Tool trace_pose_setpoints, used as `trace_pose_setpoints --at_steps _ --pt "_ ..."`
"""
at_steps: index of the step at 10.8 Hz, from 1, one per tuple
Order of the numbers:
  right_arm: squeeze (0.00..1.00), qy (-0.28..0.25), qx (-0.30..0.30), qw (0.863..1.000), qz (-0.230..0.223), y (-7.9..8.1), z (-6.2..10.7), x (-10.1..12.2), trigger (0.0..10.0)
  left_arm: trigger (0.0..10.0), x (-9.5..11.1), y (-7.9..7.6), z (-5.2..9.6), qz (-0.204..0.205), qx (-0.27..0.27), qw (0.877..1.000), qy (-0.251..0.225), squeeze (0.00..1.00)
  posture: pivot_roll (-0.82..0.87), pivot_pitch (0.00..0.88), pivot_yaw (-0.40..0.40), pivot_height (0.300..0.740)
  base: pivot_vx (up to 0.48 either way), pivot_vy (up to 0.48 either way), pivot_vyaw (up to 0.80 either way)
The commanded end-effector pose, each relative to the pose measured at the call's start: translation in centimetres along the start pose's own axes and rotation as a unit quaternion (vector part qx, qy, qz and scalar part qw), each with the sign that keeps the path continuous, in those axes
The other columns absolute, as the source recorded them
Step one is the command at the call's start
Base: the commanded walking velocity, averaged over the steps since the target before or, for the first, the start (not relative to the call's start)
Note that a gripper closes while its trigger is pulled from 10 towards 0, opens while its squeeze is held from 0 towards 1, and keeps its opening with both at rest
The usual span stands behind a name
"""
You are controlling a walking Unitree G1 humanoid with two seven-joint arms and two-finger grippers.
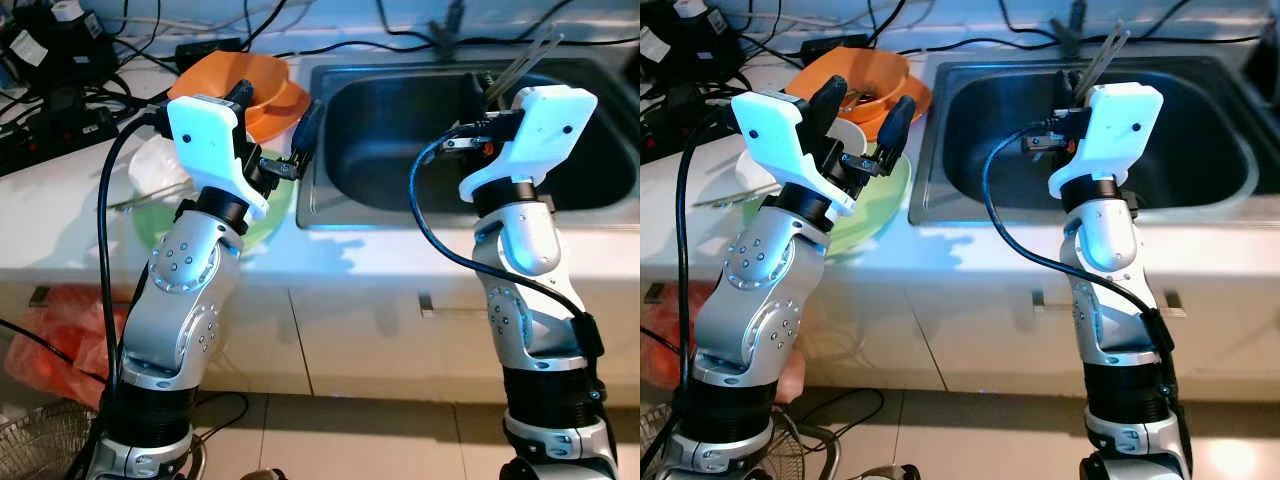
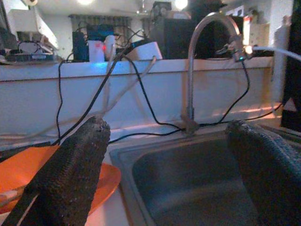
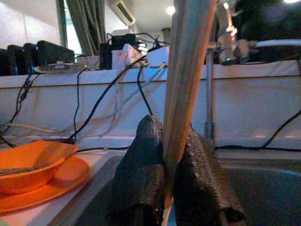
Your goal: Kitchen organization
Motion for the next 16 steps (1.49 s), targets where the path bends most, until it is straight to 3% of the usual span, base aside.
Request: trace_pose_setpoints --at_steps 1,4,6,14,16 --pt "0.0 -0.003 0.001 1.0 0.001 0.1 0.1 0.3 10.0 10.0 0.0 0.1 0.2 -0.01 0.001 1.0 0.007 0.0 0.06 0.13 0.083 0.74 0.45 0.0 0.0" --pt "0.0 -0.002 0.003 1.0 -0.004 0.3 0.1 0.2 10.0 10.0 -0.3 0.2 0.2 -0.009 0.007 1.0 0.016 0.0 0.07 0.129 0.083 0.74 0.467 0.0 0.0" --pt "0.0 0.001 0.005 1.0 -0.006 0.4 0.1 0.0 10.0 10.0 -0.1 -0.2 0.3 0.016 0.002 1.0 0.007 0.0 0.07 0.129 0.083 0.74 0.0 0.0 0.0" --pt "0.0 0.022 0.028 0.999 -0.025 0.7 0.5 -0.7 10.0 10.0 -0.7 0.5 0.6 0.004 0.025 0.999 0.019 0.0 0.06 0.132 0.081 0.74 0.0 0.0 0.0" --pt "0.0 0.042 0.059 0.996 -0.046 1.3 0.6 -1.2 10.0 10.0 -0.9 1.3 0.8 -0.021 0.052 0.998 0.026 0.0 0.07 0.133 0.076 0.74 0.0 0.0 0.0"
Point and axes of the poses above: a point about 5 cm out from each wrist's last joint towards the gripper, its own z axis pointing back from the gripper into the wrist, its own x axis along the axis of the wrist's last joint, y = z × x, the point moved 1 cm from there along -z, pointing out of the wrist towards the gripper, and after that the axes turned 5 degrees about -z, right-handed, at the moved point
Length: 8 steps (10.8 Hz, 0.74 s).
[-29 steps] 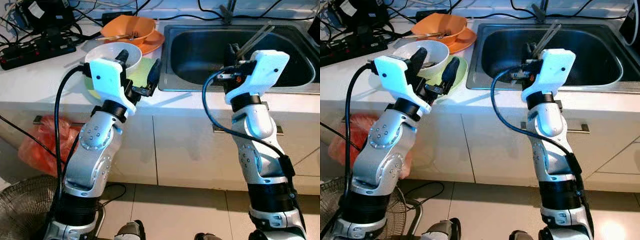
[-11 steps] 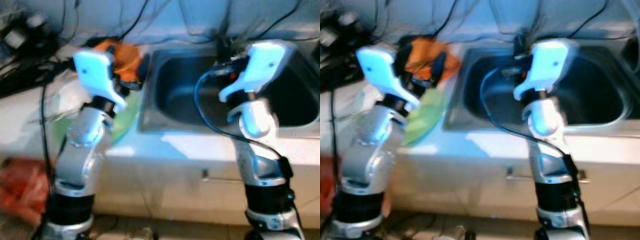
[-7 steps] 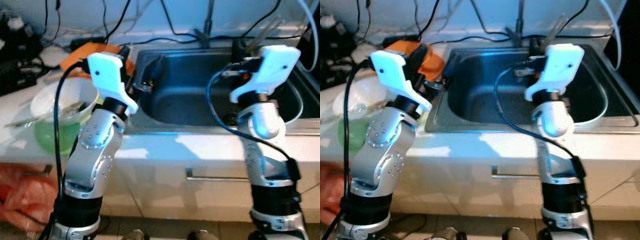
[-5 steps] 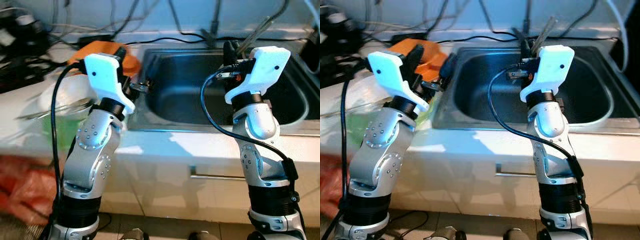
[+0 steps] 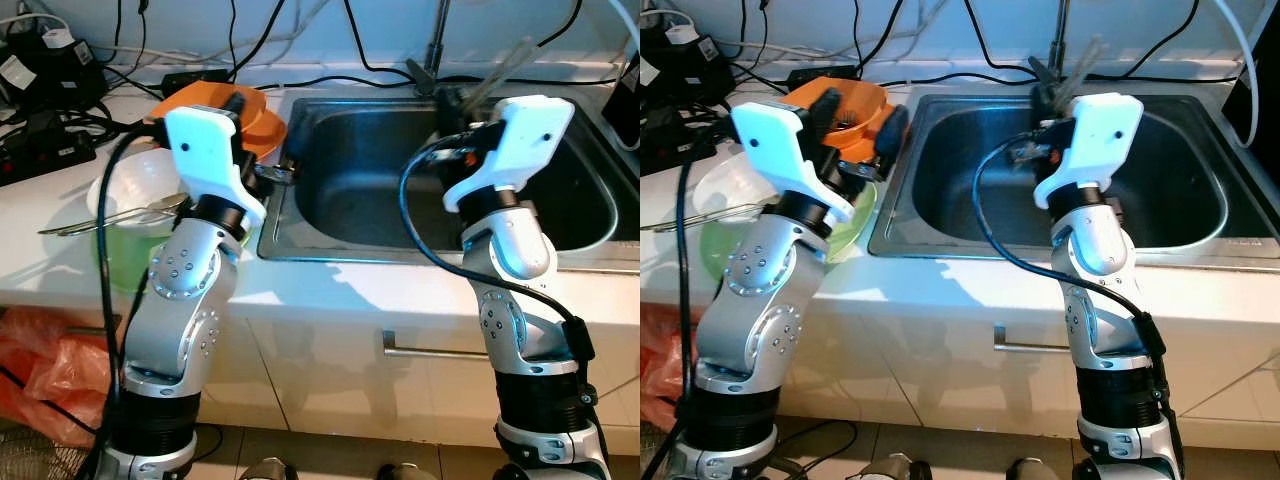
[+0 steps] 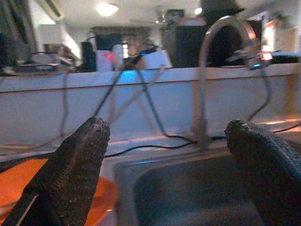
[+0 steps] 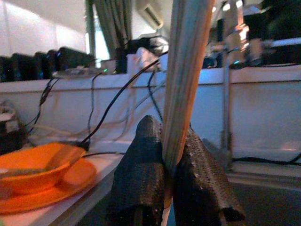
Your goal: Kitchen organization
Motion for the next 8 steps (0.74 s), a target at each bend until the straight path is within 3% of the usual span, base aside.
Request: trace_pose_setpoints --at_steps 1,3,6,8 --pt "0.0 0.015 0.024 1.0 -0.009 0.6 0.1 -0.5 10.0 10.0 -0.9 1.4 0.5 -0.031 0.034 0.999 0.023 0.0 0.08 0.138 0.07 0.74 0.0 0.0 0.0" --pt "0.0 0.022 0.021 0.999 -0.012 0.6 0.1 -1.0 10.0 10.0 -1.6 2.3 1.2 -0.043 0.054 0.997 0.039 0.0 0.1 0.144 0.065 0.74 0.0 0.0 0.26" --pt "0.0 0.037 0.019 0.999 -0.029 0.9 -0.1 -1.8 10.0 10.0 -1.0 3.0 1.8 -0.062 0.064 0.995 0.034 0.0 0.14 0.154 0.058 0.74 0.0 0.0 0.8" --pt "0.0 0.035 0.016 0.998 -0.04 0.8 -0.3 -1.9 10.0 10.0 -0.7 3.2 1.9 -0.07 0.069 0.995 0.034 0.0 0.15 0.145 0.051 0.74 0.0 0.0 0.0"
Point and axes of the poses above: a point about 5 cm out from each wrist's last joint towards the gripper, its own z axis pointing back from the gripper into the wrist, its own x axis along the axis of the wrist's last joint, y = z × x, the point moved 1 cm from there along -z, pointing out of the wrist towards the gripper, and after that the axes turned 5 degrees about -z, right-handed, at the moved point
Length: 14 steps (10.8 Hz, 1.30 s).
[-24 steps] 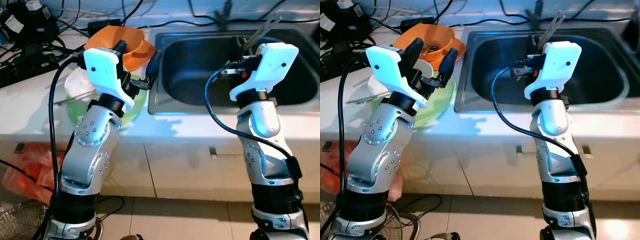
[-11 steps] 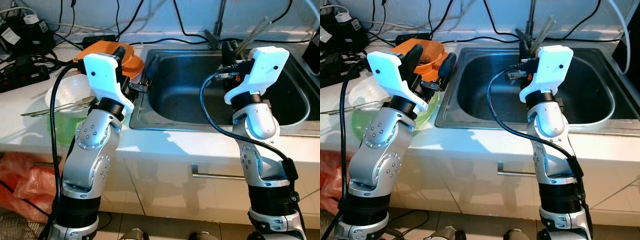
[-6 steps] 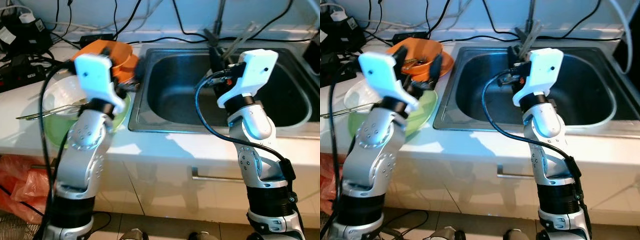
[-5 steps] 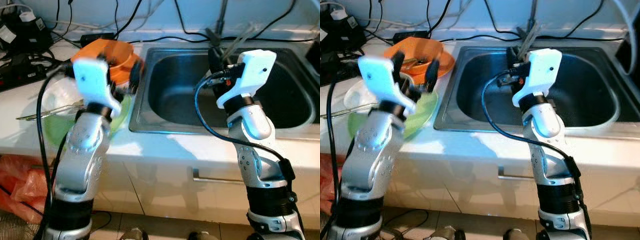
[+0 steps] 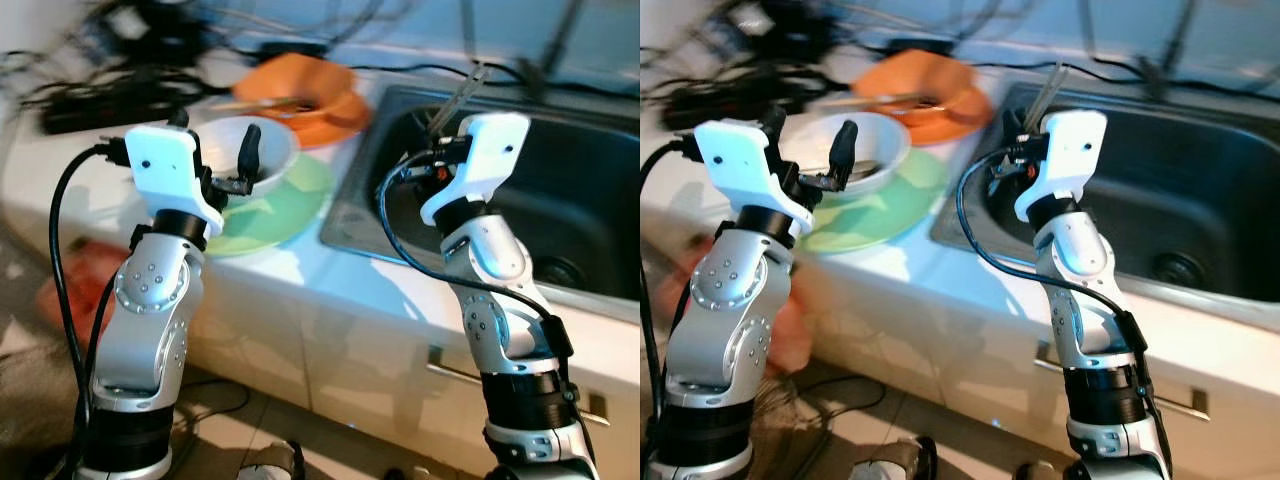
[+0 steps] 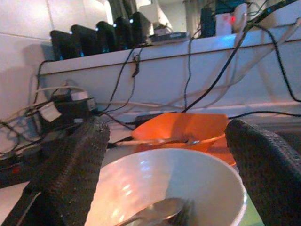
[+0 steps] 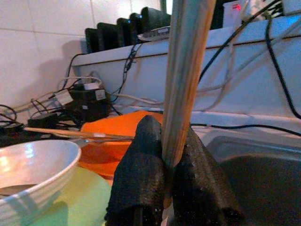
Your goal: Kitchen organization
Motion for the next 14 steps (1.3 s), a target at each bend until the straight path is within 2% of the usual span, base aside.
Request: trace_pose_setpoints --at_steps 1,2,5,7,10,11,12,13,14 --pt "0.0 -0.01 0.005 1.0 -0.001 0.1 -0.5 0.5 10.0 10.0 0.2 0.4 0.1 -0.007 0.009 1.0 0.005 0.0 0.16 0.149 0.056 0.74 0.0 0.0 0.0" --pt "0.0 -0.015 0.007 1.0 0.016 0.2 -0.9 1.0 10.0 10.0 -0.1 0.6 0.2 0.0 0.005 1.0 0.017 0.0 0.16 0.151 0.063 0.74 0.0 0.0 0.0" --pt "0.0 -0.013 -0.041 0.997 0.059 -1.5 -1.4 1.5 10.0 10.0 -1.2 0.6 0.2 0.016 0.004 0.999 0.036 0.0 0.14 0.159 0.063 0.74 0.0 0.0 0.0" --pt "0.0 0.002 -0.072 0.996 0.052 -2.2 -0.9 0.8 10.0 10.0 -1.4 0.3 0.4 0.028 0.006 0.999 0.04 0.0 0.13 0.175 0.048 0.74 0.0 0.0 0.0" --pt "0.0 0.023 -0.076 0.995 0.055 -2.2 -0.6 -0.1 10.0 10.0 -1.8 -0.2 1.2 0.039 0.006 0.998 0.053 0.0 0.14 0.204 0.012 0.74 0.0 0.0 0.0" --pt "0.0 0.041 -0.09 0.992 0.075 -2.8 -0.6 -0.5 10.0 10.0 -2.1 -0.8 1.6 0.065 -0.009 0.996 0.066 0.0 0.14 0.213 0.007 0.74 0.0 0.0 0.0" --pt "0.0 0.06 -0.103 0.988 0.094 -3.5 -0.5 -0.9 10.0 10.0 -2.0 -1.9 1.7 0.087 -0.058 0.992 0.071 0.0 0.14 0.219 0.009 0.74 0.0 0.0 0.0" --pt "0.0 0.074 -0.115 0.985 0.103 -4.0 -0.5 -1.2 10.0 10.0 -1.6 -2.6 1.5 0.083 -0.091 0.99 0.064 0.0 0.14 0.225 0.016 0.74 0.0 0.0 0.0" --pt "0.0 0.077 -0.126 0.984 0.097 -4.4 -0.5 -1.3 10.0 10.0 -1.4 -2.7 1.1 0.081 -0.099 0.99 0.062 0.0 0.15 0.227 0.025 0.74 0.0 0.0 -0.8"
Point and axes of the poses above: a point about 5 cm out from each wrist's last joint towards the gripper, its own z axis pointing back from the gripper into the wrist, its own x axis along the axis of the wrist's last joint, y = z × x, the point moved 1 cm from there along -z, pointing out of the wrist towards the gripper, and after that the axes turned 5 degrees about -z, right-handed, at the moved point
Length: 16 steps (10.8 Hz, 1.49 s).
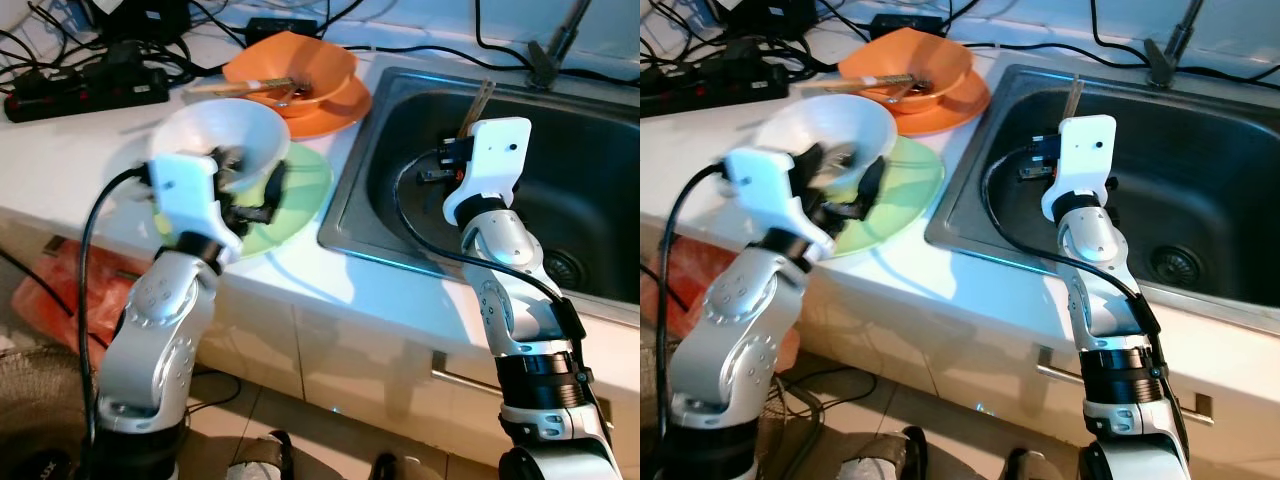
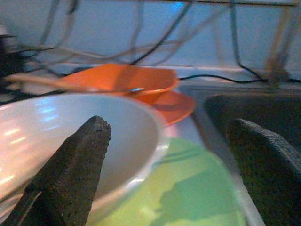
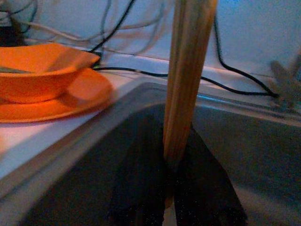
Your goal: Kitchen organization
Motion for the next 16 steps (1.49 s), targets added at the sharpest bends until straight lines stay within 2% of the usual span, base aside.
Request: trace_pose_setpoints --at_steps 1,3,5,7,8,10,14,16 --pt "0.0 0.003 -0.017 1.0 -0.005 -0.6 -0.1 0.0 10.0 10.0 -0.2 -0.3 -0.1 0.003 -0.018 1.0 0.012 0.0 0.15 0.228 0.032 0.74 0.0 0.0 -0.78" --pt "0.0 0.0 -0.014 1.0 -0.008 -0.4 0.0 0.0 10.0 10.0 0.0 -0.3 -0.2 0.01 -0.029 0.999 0.015 0.0 0.15 0.229 0.035 0.74 0.0 0.0 0.0" --pt "0.0 0.005 -0.006 1.0 -0.013 -0.3 0.0 -0.1 10.0 10.0 1.2 -0.7 -1.0 0.014 -0.081 0.996 0.018 0.0 0.15 0.226 0.031 0.74 0.0 0.0 0.0" --pt "0.0 0.008 -0.004 1.0 -0.011 -0.5 0.0 -0.1 10.0 10.0 1.7 -0.9 -1.2 0.011 -0.107 0.994 0.021 0.0 0.14 0.221 0.031 0.74 0.0 0.0 0.0" --pt "0.0 0.015 0.0 1.0 -0.01 -0.4 -0.1 -0.3 10.0 10.0 1.6 -1.2 -1.1 0.02 -0.13 0.991 0.033 0.0 0.14 0.221 0.031 0.74 0.0 0.0 0.0" --pt "0.0 0.053 0.019 0.998 -0.02 -0.1 -0.1 -1.4 10.0 10.0 0.5 -2.2 -0.4 0.026 -0.208 0.973 0.093 0.0 0.15 0.216 0.032 0.74 0.0 0.0 0.0" --pt "0.0 0.089 0.043 0.995 -0.015 0.3 0.0 -2.5 10.0 10.0 0.2 -2.5 0.0 0.025 -0.241 0.963 0.119 0.0 0.15 0.209 0.029 0.74 0.0 0.0 0.0" --pt "0.0 0.1 0.051 0.994 -0.015 0.6 0.0 -2.8 10.0 10.0 0.3 -2.7 0.4 0.017 -0.273 0.953 0.133 0.0 0.15 0.204 0.03 0.74 0.0 0.0 0.0"
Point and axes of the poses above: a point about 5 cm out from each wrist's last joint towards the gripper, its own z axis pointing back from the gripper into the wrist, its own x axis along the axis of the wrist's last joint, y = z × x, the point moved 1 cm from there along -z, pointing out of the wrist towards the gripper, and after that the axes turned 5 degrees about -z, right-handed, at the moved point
